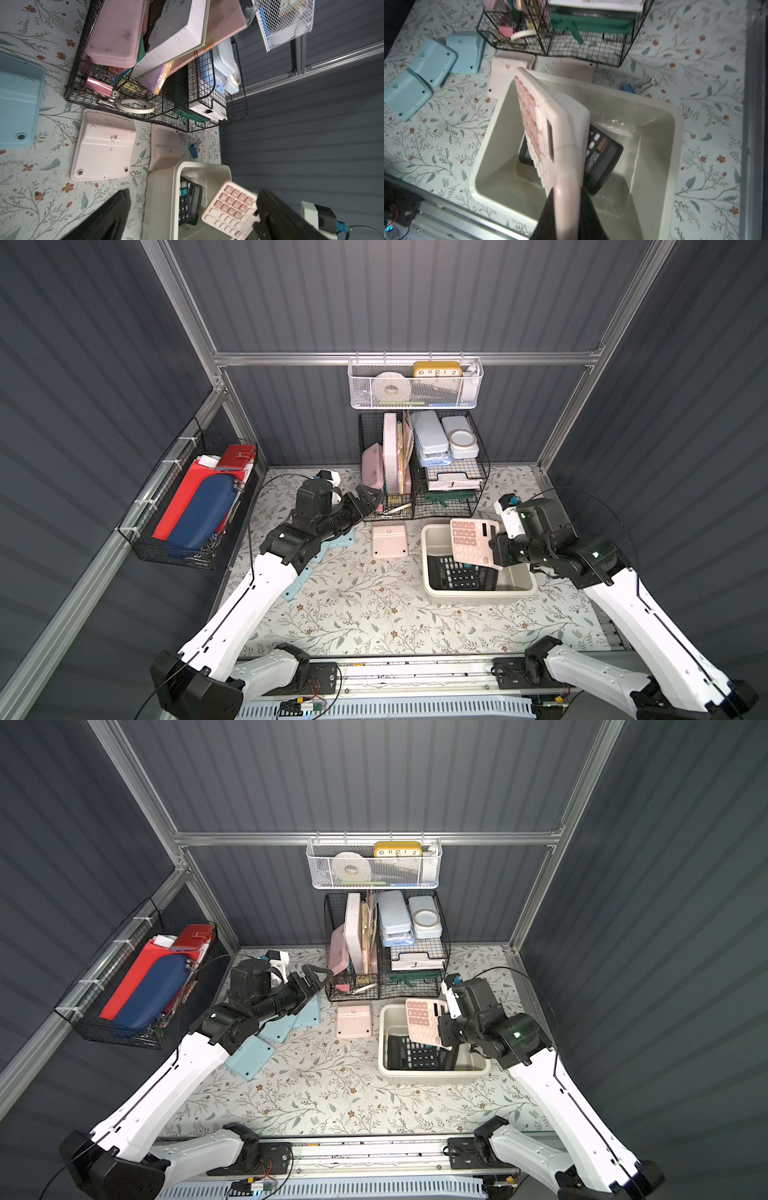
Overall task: Put the calculator in the storage box
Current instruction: Place the calculator in the storage box.
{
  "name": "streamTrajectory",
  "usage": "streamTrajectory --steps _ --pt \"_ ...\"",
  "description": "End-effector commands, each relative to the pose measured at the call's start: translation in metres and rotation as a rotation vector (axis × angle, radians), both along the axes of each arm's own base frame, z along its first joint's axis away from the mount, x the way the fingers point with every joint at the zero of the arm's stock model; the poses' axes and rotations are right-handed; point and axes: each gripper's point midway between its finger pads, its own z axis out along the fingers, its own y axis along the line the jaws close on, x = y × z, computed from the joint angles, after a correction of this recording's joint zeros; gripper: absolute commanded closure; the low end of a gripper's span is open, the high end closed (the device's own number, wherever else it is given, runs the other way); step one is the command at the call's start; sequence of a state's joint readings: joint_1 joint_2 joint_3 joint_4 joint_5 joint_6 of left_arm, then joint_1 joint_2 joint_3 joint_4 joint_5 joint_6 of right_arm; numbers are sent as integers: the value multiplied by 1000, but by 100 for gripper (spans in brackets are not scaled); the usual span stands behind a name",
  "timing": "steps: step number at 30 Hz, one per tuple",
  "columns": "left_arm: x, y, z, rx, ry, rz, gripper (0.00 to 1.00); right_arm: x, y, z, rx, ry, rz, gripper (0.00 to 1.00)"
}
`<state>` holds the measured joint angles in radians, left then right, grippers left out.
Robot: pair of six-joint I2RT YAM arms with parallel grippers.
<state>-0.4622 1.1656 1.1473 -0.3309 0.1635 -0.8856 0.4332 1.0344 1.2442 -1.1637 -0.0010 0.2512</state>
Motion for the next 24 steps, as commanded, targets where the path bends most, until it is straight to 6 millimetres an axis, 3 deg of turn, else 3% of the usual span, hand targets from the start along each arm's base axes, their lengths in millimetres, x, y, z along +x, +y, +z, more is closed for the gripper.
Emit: streamTrajectory --steps 1,6,14,24 --pt "0 1 6 24 -90 -28 1 -16 3 -3 75 122 18 100" --pt "0 -1 -8 35 -83 -41 1 -9 -2 -19 51 206 -3 100" --pt "4 -9 -32 74 -50 -91 1 10 -26 -43 -72 279 -98 100" --pt "10 -21 -53 91 -19 -147 1 30 -47 -63 -138 336 -168 100"
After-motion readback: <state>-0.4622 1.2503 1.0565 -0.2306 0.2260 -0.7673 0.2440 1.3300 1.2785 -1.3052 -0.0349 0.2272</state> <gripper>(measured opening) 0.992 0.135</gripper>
